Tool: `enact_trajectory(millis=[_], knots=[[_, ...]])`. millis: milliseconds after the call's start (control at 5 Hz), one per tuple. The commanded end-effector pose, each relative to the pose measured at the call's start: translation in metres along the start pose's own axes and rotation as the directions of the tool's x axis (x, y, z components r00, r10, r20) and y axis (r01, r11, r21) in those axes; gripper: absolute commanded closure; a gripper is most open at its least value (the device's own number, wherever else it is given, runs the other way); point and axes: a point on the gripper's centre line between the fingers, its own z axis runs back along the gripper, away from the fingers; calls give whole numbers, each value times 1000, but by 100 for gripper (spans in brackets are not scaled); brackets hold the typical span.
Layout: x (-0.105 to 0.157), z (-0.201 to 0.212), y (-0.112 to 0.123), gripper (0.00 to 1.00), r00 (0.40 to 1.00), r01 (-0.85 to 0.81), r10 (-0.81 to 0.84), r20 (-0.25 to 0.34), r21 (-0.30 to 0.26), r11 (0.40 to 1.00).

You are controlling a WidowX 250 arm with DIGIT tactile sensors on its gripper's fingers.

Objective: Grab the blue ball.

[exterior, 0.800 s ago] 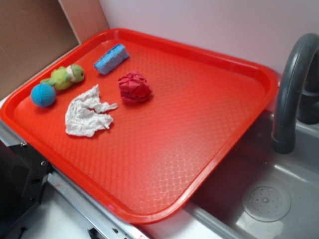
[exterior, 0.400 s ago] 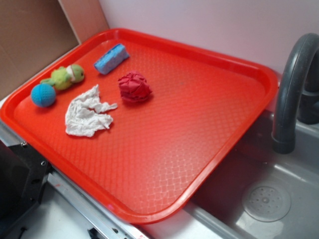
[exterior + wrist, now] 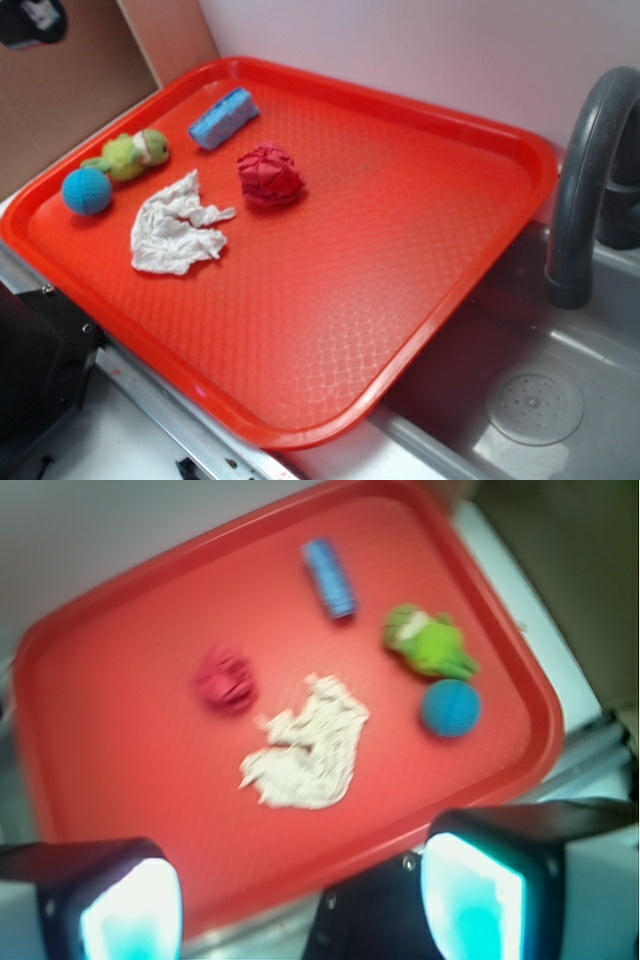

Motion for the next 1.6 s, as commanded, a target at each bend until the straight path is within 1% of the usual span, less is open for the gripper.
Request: enact_trajectory(millis=[0, 200, 400, 600, 800, 1000, 1200, 1400], knots=[[28, -52, 46, 0, 959, -270, 242, 151, 210, 940], [33, -79, 64, 0, 945, -321, 298, 135, 214, 922], [35, -97, 78, 0, 941, -338, 318, 116, 258, 905], [34, -114, 98, 0, 932, -363, 336, 138, 302, 881], [32, -130, 103, 0, 936, -351, 327, 127, 327, 878], [33, -143, 108, 0, 930, -367, 336, 150, 323, 872], [34, -163, 104, 0, 948, -318, 302, 101, 283, 905], [32, -169, 106, 0, 941, -338, 318, 116, 290, 895]])
